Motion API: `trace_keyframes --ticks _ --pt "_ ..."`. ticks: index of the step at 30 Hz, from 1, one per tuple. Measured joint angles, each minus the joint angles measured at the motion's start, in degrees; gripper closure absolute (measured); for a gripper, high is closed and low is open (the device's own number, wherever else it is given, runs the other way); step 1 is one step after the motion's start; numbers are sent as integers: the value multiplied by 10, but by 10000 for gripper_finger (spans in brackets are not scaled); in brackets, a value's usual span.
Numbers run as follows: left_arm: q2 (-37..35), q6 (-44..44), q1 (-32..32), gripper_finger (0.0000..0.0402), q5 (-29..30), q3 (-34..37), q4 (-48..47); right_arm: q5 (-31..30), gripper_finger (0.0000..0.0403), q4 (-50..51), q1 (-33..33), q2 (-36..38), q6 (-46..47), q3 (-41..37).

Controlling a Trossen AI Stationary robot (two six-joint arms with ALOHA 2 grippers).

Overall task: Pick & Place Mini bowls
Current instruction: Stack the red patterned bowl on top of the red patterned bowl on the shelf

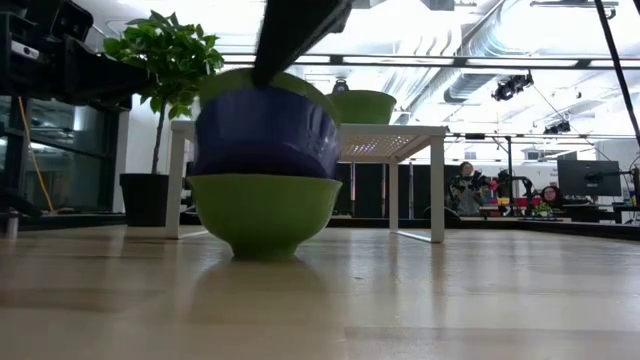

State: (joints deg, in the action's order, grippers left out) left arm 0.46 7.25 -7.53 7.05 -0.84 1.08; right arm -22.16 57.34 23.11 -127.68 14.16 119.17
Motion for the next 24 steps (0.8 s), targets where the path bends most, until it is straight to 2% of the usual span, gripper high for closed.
trace_keyframes --ticks 8,17,24 --pt "0 0 0 330 0 0 0 2 402 -19 2 0 2 0" --pt "0 0 0 330 0 0 0 -27 402 -43 9 0 -12 0" --pt "0 0 0 330 0 0 0 -13 402 -49 9 0 -19 0"
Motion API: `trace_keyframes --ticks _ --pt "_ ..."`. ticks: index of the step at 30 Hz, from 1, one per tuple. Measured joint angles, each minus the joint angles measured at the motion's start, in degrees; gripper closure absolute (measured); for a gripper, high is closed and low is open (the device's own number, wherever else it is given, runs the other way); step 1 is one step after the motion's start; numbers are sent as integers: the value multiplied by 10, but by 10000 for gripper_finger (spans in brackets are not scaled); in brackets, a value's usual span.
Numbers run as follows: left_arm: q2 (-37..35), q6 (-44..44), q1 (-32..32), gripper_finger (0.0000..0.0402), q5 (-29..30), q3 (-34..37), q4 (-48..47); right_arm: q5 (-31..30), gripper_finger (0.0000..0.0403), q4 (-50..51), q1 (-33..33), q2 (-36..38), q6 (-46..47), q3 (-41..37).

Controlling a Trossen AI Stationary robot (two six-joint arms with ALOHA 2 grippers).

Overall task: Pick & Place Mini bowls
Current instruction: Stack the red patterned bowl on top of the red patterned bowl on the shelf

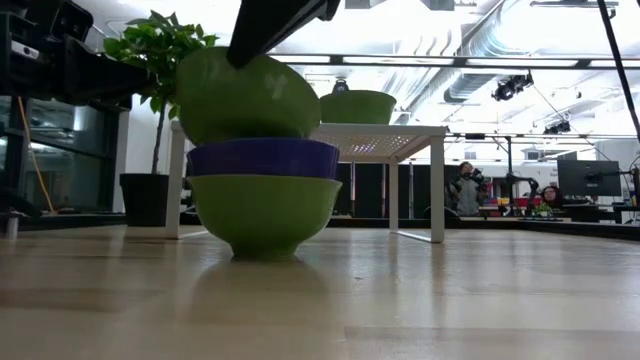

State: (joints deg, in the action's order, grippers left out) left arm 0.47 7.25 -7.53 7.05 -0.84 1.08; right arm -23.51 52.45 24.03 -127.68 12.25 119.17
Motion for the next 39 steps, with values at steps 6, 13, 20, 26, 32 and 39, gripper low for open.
trace_keyframes --ticks 6,13,20,26,32,39 --pt "0 0 0 330 0 0 0 1 402 0 0 0 -3 0" --pt "0 0 0 330 0 0 0 3 402 0 0 0 -3 0" --pt "0 0 0 330 0 0 0 5 402 0 0 0 -4 0" --pt "0 0 0 330 0 0 0 9 402 0 3 1 -7 0" --pt "0 0 0 330 0 0 0 13 402 2 8 9 -8 0" --pt "0 0 0 330 0 0 0 24 403 7 17 21 -22 0"
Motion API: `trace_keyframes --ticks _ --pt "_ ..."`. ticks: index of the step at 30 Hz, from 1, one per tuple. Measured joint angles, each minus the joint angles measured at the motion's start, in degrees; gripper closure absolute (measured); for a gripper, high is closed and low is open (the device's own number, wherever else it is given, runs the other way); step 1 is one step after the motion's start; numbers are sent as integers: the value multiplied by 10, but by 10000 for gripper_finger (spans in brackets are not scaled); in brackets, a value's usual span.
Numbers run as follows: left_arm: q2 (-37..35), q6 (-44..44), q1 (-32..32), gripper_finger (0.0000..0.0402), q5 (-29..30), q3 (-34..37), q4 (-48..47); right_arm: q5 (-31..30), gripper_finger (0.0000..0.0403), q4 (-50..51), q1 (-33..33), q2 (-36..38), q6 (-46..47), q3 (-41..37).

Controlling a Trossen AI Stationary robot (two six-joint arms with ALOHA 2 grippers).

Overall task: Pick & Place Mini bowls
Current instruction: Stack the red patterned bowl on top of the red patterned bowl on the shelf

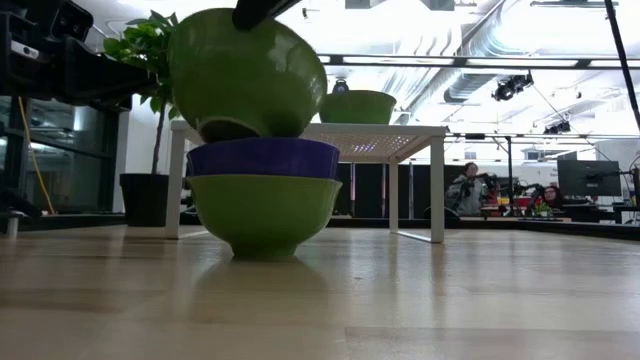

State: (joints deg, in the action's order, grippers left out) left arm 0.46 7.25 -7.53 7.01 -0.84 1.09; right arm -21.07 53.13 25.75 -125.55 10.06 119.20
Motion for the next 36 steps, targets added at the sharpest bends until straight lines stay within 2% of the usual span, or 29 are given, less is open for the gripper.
trace_keyframes --ticks 10,31,36 --pt "0 0 0 330 0 0 0 1 403 -3 10 29 -19 0" --pt "0 0 0 330 0 0 0 -109 403 6 -10 130 -110 1" --pt "0 0 0 330 0 0 0 -116 403 11 -27 148 -149 1"
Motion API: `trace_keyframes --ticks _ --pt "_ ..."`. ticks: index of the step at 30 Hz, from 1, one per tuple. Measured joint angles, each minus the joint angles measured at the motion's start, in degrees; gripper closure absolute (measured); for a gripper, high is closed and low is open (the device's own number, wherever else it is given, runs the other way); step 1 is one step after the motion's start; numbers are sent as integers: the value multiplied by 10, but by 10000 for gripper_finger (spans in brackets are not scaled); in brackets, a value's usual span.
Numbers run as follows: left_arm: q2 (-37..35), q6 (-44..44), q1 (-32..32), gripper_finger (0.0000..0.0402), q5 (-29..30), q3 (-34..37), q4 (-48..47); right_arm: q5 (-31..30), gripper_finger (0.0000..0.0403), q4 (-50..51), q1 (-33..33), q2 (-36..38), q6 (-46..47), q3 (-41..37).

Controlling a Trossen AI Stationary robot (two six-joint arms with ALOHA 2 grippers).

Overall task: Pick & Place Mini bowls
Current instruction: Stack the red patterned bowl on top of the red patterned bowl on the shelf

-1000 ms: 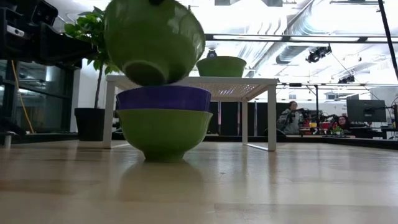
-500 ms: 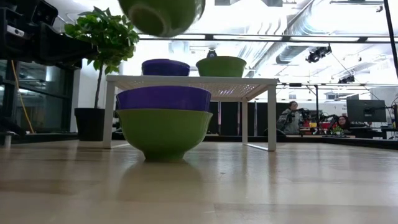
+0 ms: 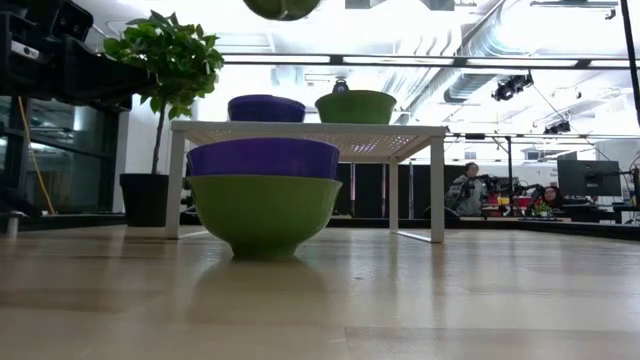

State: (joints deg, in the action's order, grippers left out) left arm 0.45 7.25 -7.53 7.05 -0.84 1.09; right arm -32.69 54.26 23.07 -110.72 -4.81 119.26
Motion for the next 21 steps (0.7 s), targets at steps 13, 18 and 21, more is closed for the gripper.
trace_keyframes --ticks 13,18,21 --pt "0 0 0 330 0 0 0 15 403 48 -54 40 -114 0" --pt "0 0 0 330 0 0 0 18 403 83 -80 51 -151 0" --pt "0 0 0 330 0 0 0 17 403 109 -100 59 -149 0"
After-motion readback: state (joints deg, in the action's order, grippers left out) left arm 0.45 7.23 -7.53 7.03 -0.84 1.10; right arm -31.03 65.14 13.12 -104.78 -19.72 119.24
